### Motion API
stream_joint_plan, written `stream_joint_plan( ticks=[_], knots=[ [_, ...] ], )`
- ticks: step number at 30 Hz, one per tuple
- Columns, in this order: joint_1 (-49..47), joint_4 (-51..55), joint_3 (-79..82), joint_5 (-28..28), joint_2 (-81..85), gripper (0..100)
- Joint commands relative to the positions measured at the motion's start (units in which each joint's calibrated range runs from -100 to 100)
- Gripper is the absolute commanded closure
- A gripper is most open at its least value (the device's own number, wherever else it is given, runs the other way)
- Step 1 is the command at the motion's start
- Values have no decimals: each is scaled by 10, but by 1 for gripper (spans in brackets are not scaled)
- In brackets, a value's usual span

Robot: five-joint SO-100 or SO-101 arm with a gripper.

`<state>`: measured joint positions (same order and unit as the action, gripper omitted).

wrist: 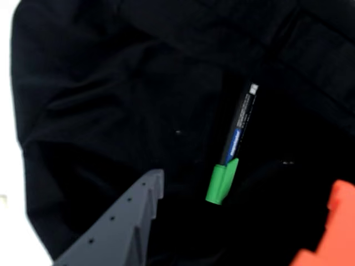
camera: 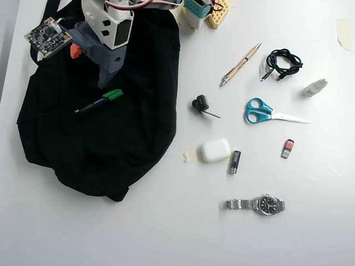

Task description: Put the whiteboard marker into the black bag

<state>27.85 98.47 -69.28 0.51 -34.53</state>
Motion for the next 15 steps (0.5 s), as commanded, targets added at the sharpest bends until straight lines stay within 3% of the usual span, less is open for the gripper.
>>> stream_joint_plan(
  ticks=[1, 3, 6, 8, 11, 15],
  knots=[
    [-19, 12, -7, 6, 88, 70],
    [-26, 12, 106, 6, 217, 75],
    [-68, -15, 529, 1, 542, 75],
    [-115, -163, 904, 0, 819, 84],
    [-158, -303, 1221, -37, 1061, 93],
    [-218, -327, 1490, -60, 1344, 98]
  ],
)
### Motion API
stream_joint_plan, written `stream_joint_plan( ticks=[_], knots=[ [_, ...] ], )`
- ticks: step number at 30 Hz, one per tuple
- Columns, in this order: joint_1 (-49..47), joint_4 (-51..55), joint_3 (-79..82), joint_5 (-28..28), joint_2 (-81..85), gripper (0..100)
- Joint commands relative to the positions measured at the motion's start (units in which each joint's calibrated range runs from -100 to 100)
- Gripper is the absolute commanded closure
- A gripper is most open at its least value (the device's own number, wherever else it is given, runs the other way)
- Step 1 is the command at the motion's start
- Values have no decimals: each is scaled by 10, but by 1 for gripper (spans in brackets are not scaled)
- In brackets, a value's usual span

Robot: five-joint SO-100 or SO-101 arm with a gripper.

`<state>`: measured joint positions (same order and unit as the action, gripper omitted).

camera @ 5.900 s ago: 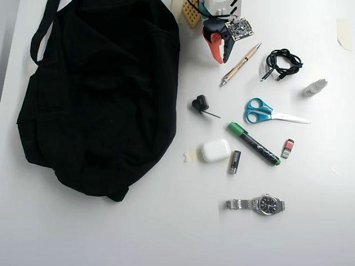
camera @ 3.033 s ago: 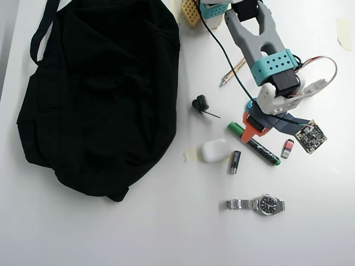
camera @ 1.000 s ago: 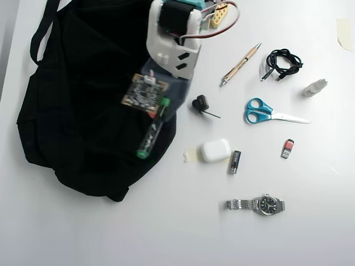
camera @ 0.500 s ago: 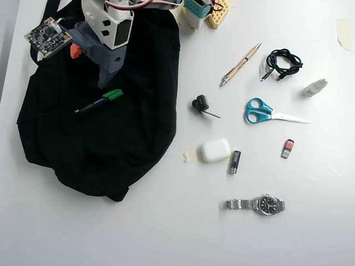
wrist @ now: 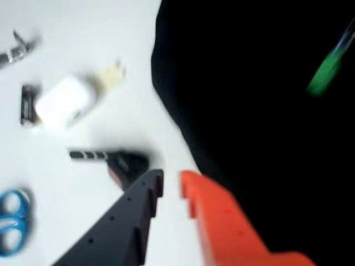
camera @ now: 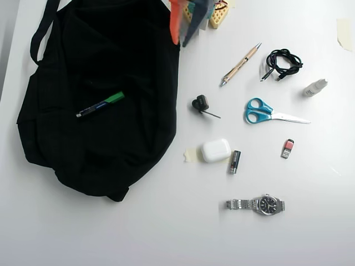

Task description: Put the whiteboard marker into the black bag

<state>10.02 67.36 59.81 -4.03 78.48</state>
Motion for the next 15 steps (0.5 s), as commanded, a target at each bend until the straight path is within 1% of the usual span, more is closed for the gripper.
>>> stream_joint_plan(
  ticks=[1, 6, 9, 10, 11, 12, 15],
  knots=[
    [-46, -4, 217, -16, 215, 98],
    [-93, 54, 311, -11, 206, 98],
    [-132, 24, 370, -5, 207, 98],
    [-135, 15, 379, 5, 207, 98],
    [-140, 3, 395, 32, 203, 98],
    [-142, 7, 396, 47, 201, 98],
    [-167, 10, 396, 70, 198, 98]
  ],
)
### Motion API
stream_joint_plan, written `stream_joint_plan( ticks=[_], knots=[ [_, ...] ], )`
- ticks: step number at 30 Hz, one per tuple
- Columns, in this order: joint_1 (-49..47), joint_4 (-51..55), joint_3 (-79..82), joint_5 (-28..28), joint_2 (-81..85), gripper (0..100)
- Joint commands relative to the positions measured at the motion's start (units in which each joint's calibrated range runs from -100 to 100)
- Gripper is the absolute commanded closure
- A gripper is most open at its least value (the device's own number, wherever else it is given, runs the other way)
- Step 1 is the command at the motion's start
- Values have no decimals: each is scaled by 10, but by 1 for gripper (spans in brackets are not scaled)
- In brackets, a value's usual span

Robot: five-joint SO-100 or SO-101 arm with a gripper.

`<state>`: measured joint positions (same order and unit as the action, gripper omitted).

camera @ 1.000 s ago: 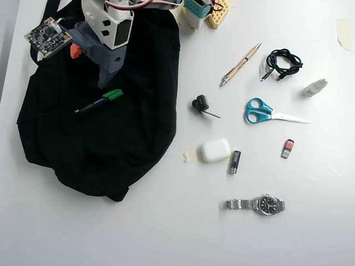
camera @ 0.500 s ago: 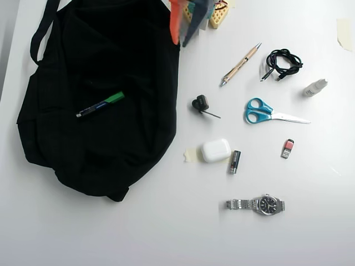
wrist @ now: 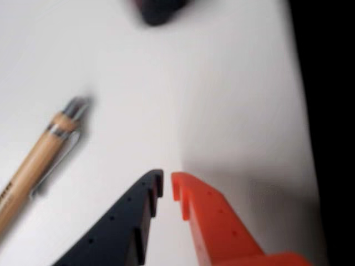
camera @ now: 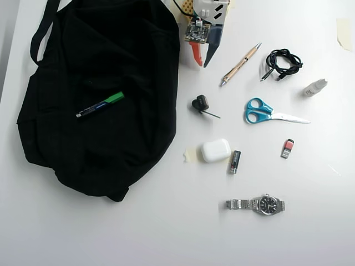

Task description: Put the whiteboard marker into the black bag

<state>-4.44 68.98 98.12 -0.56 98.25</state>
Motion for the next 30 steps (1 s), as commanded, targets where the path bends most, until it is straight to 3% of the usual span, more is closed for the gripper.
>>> stream_joint_plan(
  ticks=[1, 6, 30],
  knots=[
    [-36, -4, 12, 41, 0, 98],
    [-82, 14, 12, 68, 6, 98],
    [-79, 14, 12, 68, 7, 98]
  ],
)
